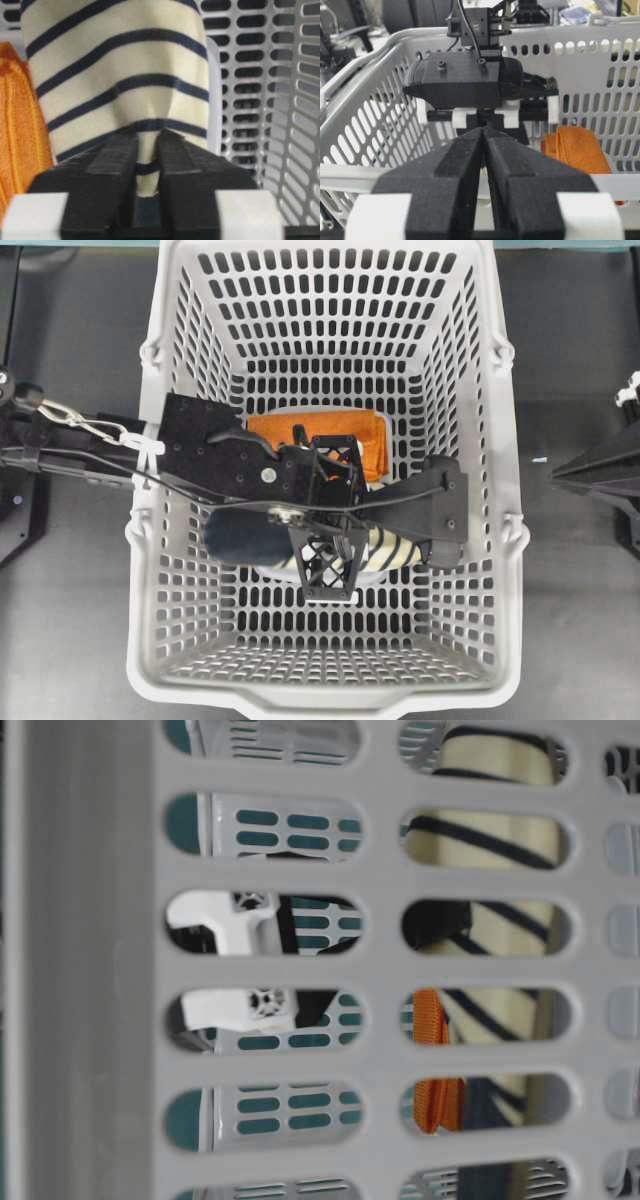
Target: Pick up the slipper from the shopping basket with the left arm.
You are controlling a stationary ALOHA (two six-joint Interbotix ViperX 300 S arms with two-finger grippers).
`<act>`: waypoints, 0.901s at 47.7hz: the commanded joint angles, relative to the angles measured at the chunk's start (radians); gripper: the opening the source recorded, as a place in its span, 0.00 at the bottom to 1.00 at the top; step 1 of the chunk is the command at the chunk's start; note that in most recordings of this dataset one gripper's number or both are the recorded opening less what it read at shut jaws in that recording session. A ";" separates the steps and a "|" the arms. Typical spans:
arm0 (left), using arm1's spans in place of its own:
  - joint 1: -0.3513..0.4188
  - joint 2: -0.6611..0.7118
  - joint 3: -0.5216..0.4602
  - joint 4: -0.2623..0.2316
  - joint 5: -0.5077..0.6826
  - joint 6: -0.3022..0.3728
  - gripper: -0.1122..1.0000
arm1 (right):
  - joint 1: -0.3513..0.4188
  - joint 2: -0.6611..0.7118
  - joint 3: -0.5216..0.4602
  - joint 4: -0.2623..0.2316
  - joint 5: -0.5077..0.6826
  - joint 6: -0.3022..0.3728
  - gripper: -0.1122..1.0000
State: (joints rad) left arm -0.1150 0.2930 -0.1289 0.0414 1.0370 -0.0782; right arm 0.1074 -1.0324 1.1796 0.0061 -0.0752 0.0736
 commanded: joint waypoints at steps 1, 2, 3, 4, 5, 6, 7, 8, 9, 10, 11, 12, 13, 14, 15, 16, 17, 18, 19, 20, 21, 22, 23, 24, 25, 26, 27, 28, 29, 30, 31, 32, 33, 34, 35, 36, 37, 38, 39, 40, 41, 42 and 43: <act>-0.011 -0.037 -0.061 0.003 0.040 -0.002 0.15 | 0.003 0.006 -0.011 0.005 -0.006 -0.002 0.11; -0.012 -0.041 -0.075 0.003 0.054 0.000 0.15 | 0.003 0.006 -0.011 0.005 -0.005 0.000 0.11; -0.014 -0.043 -0.091 0.003 0.072 0.005 0.15 | 0.003 0.006 -0.009 0.005 -0.006 0.000 0.11; -0.014 -0.046 -0.107 0.005 0.089 0.006 0.15 | 0.005 0.006 -0.009 0.005 -0.005 0.000 0.11; -0.015 -0.052 -0.126 0.005 0.107 0.008 0.15 | 0.003 0.006 -0.009 0.005 -0.005 0.000 0.11; -0.017 -0.055 -0.146 0.005 0.129 0.008 0.15 | 0.005 0.006 -0.008 0.005 -0.006 0.000 0.11; -0.015 -0.058 -0.164 0.005 0.149 0.008 0.15 | 0.003 0.006 -0.008 0.005 -0.005 0.000 0.11; -0.017 -0.060 -0.186 0.005 0.170 0.008 0.15 | 0.003 0.006 -0.008 0.005 -0.005 0.000 0.11; -0.017 -0.063 -0.216 0.005 0.202 0.008 0.15 | 0.005 0.006 -0.008 0.005 -0.005 0.000 0.11; -0.017 -0.064 -0.238 0.005 0.224 0.009 0.15 | 0.003 0.006 -0.008 0.005 -0.005 0.000 0.11; -0.015 -0.064 -0.259 0.005 0.244 0.009 0.15 | 0.003 0.006 -0.008 0.005 -0.006 0.000 0.11; -0.015 -0.064 -0.281 0.005 0.264 0.011 0.15 | 0.005 0.006 -0.008 0.005 -0.005 0.000 0.11; -0.015 -0.064 -0.302 0.005 0.284 0.012 0.15 | 0.003 0.006 -0.008 0.005 -0.006 0.000 0.11; -0.015 -0.064 -0.324 0.005 0.302 0.012 0.15 | 0.003 0.006 -0.006 0.005 -0.006 0.000 0.11; -0.015 -0.064 -0.345 0.006 0.321 0.015 0.15 | 0.003 0.006 -0.008 0.005 -0.006 0.000 0.11; -0.015 -0.063 -0.367 0.006 0.337 0.018 0.15 | 0.003 0.006 -0.006 0.005 -0.006 0.000 0.11; -0.015 -0.061 -0.390 0.006 0.353 0.021 0.15 | 0.003 0.006 -0.008 0.005 -0.006 0.000 0.11; -0.015 -0.060 -0.410 0.006 0.368 0.025 0.15 | 0.005 0.005 -0.008 0.005 -0.006 0.000 0.11; -0.014 -0.058 -0.440 0.006 0.385 0.028 0.15 | 0.003 0.006 -0.008 0.005 -0.006 0.000 0.11; -0.014 -0.058 -0.459 0.008 0.396 0.028 0.15 | 0.003 0.006 -0.008 0.005 -0.006 0.000 0.11; -0.014 -0.057 -0.474 0.008 0.403 0.026 0.15 | 0.003 0.006 -0.006 0.005 -0.006 0.000 0.11; -0.014 -0.055 -0.488 0.008 0.413 0.026 0.15 | 0.003 0.005 -0.006 0.005 -0.008 0.000 0.11; -0.014 -0.052 -0.500 0.008 0.419 0.025 0.15 | 0.005 0.005 -0.008 0.005 -0.008 0.000 0.11; -0.012 -0.049 -0.511 0.008 0.425 0.023 0.15 | 0.003 0.005 -0.006 0.005 -0.009 0.000 0.11; -0.011 -0.043 -0.520 0.008 0.431 0.023 0.15 | 0.003 0.005 -0.006 0.005 -0.009 0.000 0.11; -0.009 -0.038 -0.529 0.008 0.436 0.023 0.15 | 0.003 0.005 -0.006 0.005 -0.009 0.000 0.11; -0.006 -0.035 -0.534 0.008 0.442 0.023 0.15 | 0.003 0.003 -0.006 0.005 -0.009 0.000 0.11; -0.006 -0.032 -0.537 0.008 0.446 0.023 0.15 | 0.005 0.003 -0.006 0.005 -0.009 0.000 0.11; -0.006 -0.031 -0.540 0.008 0.449 0.021 0.15 | 0.003 0.003 -0.008 0.005 -0.009 0.000 0.11; -0.006 -0.029 -0.543 0.008 0.451 0.021 0.15 | 0.003 0.002 -0.006 0.005 -0.009 0.000 0.11; -0.005 -0.028 -0.543 0.008 0.454 0.021 0.15 | 0.005 0.002 -0.006 0.005 -0.009 0.000 0.11; -0.005 -0.028 -0.541 0.008 0.454 0.020 0.15 | 0.003 0.002 -0.006 0.005 -0.009 0.000 0.11; -0.005 -0.028 -0.541 0.008 0.456 0.020 0.15 | 0.003 0.002 -0.006 0.003 -0.009 0.000 0.11; -0.005 -0.028 -0.541 0.008 0.456 0.018 0.15 | 0.005 0.002 -0.006 0.005 -0.009 0.000 0.11; -0.005 -0.028 -0.541 0.008 0.456 0.018 0.15 | 0.003 0.002 -0.006 0.005 -0.009 0.000 0.11; -0.003 -0.028 -0.541 0.008 0.454 0.018 0.15 | 0.005 0.002 -0.006 0.005 -0.009 0.000 0.11; -0.005 -0.028 -0.543 0.008 0.456 0.018 0.15 | 0.005 0.002 -0.006 0.005 -0.009 0.000 0.11; -0.005 -0.028 -0.541 0.008 0.456 0.018 0.15 | 0.003 0.002 -0.006 0.005 -0.009 0.000 0.11; -0.005 -0.028 -0.541 0.008 0.456 0.018 0.15 | 0.003 0.000 -0.006 0.005 -0.009 0.000 0.11; -0.003 -0.028 -0.541 0.008 0.456 0.018 0.15 | 0.003 0.000 -0.006 0.005 -0.009 0.000 0.11; -0.005 -0.026 -0.541 0.008 0.456 0.018 0.15 | 0.003 0.000 -0.006 0.005 -0.009 0.000 0.11; -0.003 -0.026 -0.541 0.008 0.456 0.018 0.15 | 0.005 -0.002 -0.006 0.003 -0.009 0.000 0.11; -0.002 -0.026 -0.541 0.008 0.456 0.018 0.15 | 0.003 -0.002 -0.006 0.005 -0.009 0.000 0.11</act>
State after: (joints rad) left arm -0.1166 0.2869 -0.6458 0.0445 1.4941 -0.0583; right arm 0.1089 -1.0385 1.1812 0.0077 -0.0767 0.0736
